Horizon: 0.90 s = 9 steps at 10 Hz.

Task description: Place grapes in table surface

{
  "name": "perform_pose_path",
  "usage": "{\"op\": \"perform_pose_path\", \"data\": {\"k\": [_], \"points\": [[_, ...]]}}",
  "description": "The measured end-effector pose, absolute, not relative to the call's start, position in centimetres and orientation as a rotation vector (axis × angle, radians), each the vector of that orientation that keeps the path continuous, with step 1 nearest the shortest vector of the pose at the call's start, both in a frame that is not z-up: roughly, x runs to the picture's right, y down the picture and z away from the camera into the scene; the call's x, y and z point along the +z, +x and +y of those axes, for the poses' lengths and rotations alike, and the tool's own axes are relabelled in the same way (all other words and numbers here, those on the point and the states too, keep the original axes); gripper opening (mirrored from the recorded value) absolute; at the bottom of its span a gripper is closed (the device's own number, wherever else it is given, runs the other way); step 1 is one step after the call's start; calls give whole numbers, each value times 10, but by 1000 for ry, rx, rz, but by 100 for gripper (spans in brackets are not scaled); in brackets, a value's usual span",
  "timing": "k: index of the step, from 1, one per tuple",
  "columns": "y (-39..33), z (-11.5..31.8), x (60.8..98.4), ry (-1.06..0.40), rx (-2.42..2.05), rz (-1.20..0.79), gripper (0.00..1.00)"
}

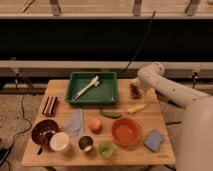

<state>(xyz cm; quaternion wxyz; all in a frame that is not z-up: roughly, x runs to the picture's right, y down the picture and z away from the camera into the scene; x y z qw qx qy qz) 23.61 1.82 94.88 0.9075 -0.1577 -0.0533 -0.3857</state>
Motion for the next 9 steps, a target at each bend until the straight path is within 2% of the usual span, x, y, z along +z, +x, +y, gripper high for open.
{"op": "perform_pose_path", "data": {"k": [7, 9], "points": [[229, 31, 980, -388, -880, -78, 78], [229, 37, 984, -410, -910, -66, 62]]}}
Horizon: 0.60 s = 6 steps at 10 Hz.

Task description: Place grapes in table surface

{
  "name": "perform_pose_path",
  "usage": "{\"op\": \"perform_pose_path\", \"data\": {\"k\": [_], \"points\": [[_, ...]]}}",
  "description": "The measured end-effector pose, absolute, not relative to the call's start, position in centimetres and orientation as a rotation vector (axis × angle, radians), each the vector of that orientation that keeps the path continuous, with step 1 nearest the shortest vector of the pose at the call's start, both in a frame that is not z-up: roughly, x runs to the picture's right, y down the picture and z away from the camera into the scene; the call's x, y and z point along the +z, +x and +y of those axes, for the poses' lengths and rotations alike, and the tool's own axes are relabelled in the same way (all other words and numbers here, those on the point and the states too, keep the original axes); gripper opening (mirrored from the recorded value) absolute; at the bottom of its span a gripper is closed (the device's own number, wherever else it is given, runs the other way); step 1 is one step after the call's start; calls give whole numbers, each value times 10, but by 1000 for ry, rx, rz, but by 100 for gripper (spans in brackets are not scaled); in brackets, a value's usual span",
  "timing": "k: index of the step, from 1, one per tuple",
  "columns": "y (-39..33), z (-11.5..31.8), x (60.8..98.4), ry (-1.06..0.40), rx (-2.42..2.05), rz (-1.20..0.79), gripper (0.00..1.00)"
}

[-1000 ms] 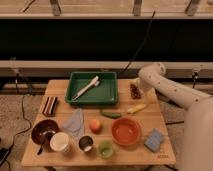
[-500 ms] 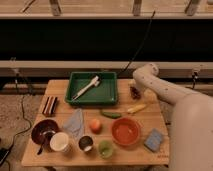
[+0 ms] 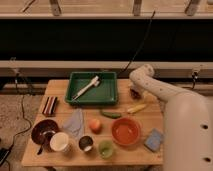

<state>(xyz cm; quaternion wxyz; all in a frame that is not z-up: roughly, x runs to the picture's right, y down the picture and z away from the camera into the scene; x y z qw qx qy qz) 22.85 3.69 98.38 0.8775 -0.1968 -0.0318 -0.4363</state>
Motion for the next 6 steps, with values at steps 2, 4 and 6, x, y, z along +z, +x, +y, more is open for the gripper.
{"op": "perform_pose_path", "data": {"k": [2, 4, 6], "points": [[229, 42, 985, -431, -937, -59, 39], [230, 44, 982, -441, -946, -58, 19], [229, 38, 972, -435, -939, -64, 3]]}}
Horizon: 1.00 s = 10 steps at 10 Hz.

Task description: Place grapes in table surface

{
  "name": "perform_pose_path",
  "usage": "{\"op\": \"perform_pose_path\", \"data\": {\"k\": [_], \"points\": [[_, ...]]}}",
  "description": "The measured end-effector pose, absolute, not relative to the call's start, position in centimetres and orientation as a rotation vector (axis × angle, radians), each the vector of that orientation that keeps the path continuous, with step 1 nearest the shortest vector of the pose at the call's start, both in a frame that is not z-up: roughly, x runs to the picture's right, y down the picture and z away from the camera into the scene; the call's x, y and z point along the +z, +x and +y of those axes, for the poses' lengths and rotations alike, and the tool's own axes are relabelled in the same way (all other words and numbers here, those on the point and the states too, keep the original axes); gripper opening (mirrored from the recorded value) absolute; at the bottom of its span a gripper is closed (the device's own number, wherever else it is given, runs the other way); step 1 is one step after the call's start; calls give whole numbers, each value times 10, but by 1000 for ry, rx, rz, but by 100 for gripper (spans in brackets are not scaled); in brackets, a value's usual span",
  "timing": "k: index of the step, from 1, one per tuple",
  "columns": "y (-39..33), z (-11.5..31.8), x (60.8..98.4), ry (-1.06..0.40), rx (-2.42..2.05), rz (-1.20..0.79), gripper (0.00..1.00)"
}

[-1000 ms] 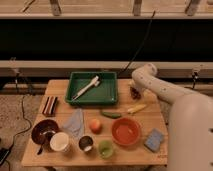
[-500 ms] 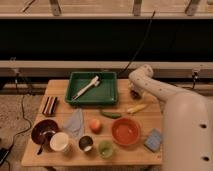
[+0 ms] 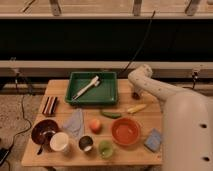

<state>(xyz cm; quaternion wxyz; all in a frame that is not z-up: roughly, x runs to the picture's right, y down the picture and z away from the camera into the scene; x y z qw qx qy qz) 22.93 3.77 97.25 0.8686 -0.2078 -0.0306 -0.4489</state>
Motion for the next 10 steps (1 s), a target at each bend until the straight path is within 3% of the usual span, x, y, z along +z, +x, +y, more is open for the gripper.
{"op": "perform_pose_path", "data": {"k": [10], "points": [[200, -14, 881, -349, -850, -259, 0]]}}
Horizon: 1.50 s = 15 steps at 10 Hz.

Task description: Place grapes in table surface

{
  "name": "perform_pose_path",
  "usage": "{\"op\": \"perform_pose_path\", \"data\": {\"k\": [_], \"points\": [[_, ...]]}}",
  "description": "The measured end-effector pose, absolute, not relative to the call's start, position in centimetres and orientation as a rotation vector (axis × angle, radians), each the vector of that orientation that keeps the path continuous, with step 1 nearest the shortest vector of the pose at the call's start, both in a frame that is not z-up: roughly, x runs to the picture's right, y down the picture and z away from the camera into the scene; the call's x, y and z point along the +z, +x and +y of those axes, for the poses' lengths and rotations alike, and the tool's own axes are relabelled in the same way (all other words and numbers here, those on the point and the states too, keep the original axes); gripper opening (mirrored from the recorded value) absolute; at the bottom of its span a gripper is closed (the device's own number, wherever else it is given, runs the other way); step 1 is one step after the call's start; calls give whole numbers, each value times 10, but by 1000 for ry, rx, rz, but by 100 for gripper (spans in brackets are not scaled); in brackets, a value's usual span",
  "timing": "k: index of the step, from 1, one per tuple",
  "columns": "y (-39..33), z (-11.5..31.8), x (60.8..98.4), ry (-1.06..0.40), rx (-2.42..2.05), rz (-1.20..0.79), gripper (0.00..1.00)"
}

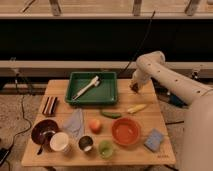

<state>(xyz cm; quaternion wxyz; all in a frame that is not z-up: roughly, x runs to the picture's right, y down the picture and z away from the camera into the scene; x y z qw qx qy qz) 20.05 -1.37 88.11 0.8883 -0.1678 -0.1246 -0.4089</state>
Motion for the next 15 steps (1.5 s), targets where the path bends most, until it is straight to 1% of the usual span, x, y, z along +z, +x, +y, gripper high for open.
{"op": "perform_pose_path", "data": {"k": [5, 8, 10, 15], "points": [[194, -42, 832, -276, -844, -291, 0], [195, -50, 818, -245, -840, -300, 0], [196, -52, 816, -240, -838, -302, 0], [199, -48, 827, -255, -829, -301, 0]]}}
